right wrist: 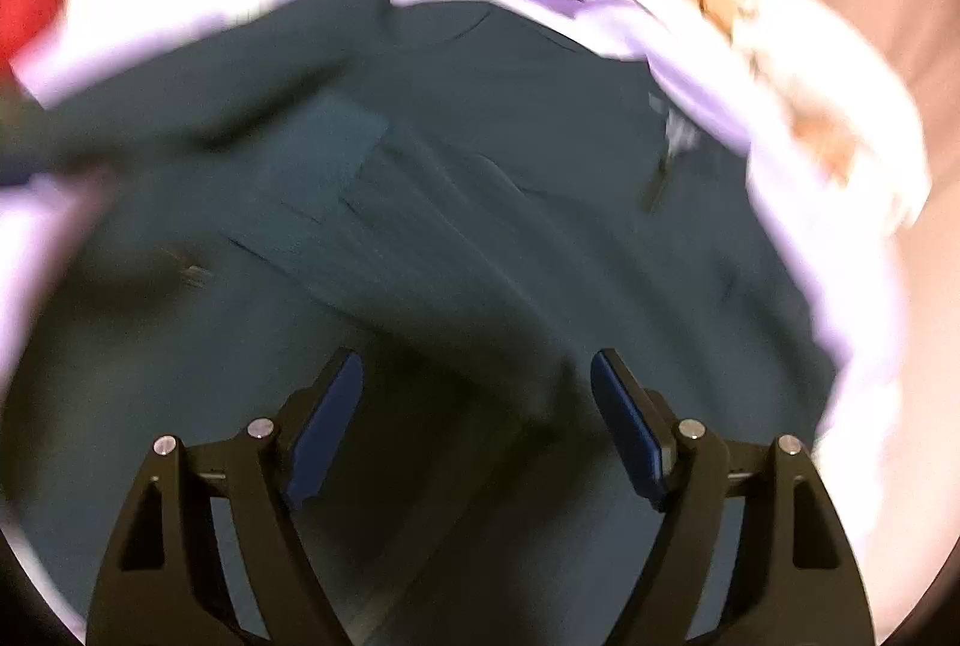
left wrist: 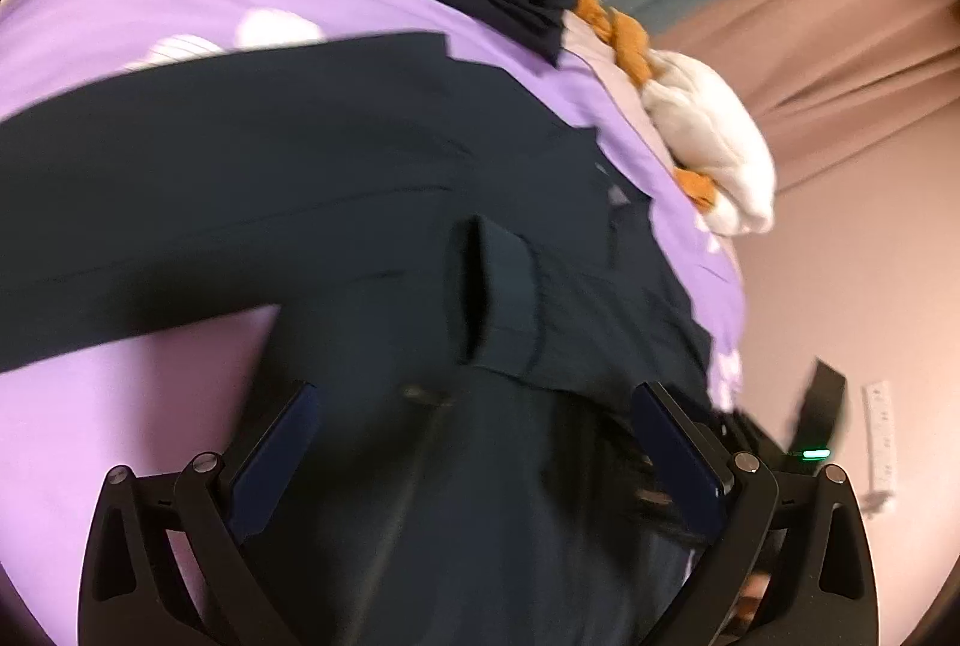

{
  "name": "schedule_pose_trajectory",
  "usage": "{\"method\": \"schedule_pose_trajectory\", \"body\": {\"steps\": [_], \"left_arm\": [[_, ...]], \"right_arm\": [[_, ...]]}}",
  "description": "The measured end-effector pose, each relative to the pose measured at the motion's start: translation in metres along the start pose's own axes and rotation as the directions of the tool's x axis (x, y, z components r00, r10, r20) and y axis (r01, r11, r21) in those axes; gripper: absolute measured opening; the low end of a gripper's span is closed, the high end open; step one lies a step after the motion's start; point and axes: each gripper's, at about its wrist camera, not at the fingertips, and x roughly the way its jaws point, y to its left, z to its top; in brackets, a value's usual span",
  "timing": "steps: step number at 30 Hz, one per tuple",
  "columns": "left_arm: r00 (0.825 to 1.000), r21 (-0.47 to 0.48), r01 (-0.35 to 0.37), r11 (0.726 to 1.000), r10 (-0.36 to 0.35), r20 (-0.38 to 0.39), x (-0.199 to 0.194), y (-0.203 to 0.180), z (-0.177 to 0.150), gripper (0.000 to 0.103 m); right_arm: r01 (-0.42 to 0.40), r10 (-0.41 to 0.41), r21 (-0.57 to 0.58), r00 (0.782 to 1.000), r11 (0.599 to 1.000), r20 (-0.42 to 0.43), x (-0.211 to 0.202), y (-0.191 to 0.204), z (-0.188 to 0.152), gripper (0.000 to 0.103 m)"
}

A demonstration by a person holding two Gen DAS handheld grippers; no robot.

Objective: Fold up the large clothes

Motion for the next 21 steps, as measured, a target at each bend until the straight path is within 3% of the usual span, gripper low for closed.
{"method": "schedule_pose_trajectory", "body": {"steps": [2, 5, 9, 11, 14, 16, 20, 21], "left_arm": [[0.999, -0.019, 0.025, 1.0, -0.026, -0.029, 0.016, -0.005, 0.005, 0.102], [0.994, -0.056, 0.087, 0.995, -0.091, -0.064, 0.041, -0.011, 0.014, 0.102], [0.985, -0.116, 0.153, 0.981, -0.161, -0.062, 0.066, -0.013, 0.029, 0.101], [0.983, -0.129, 0.17, 0.977, -0.177, -0.05, 0.073, -0.013, 0.036, 0.093], [0.981, -0.163, 0.165, 0.973, -0.179, -0.072, 0.089, -0.009, 0.046, 0.084], [0.976, -0.203, 0.176, 0.963, -0.197, -0.09, 0.1, -0.003, 0.05, 0.084], [0.982, -0.229, 0.127, 0.965, -0.154, -0.106, 0.111, 0.005, 0.053, 0.084], [0.979, -0.232, 0.145, 0.962, -0.173, -0.105, 0.111, 0.006, 0.051, 0.078]], "right_arm": [[-0.097, 0.088, 0.18, 0.995, 0.979, 0.053, -0.021, -0.055, -0.014, 0.079], [-0.08, 0.048, 0.358, 0.994, 0.93, 0.1, -0.032, -0.121, -0.035, 0.079], [-0.057, -0.007, 0.561, 0.994, 0.826, 0.11, -0.033, -0.199, -0.078, 0.079], [-0.054, -0.025, 0.634, 0.993, 0.771, 0.114, -0.033, -0.228, -0.101, 0.079], [-0.071, -0.028, 0.684, 0.991, 0.726, 0.133, -0.035, -0.245, -0.123, 0.079], [-0.074, -0.031, 0.695, 0.99, 0.715, 0.138, -0.035, -0.239, -0.13, 0.079], [-0.088, -0.03, 0.709, 0.988, 0.7, 0.153, -0.027, -0.243, -0.141, 0.079], [-0.086, -0.035, 0.714, 0.988, 0.695, 0.154, -0.024, -0.244, -0.143, 0.079]]}}
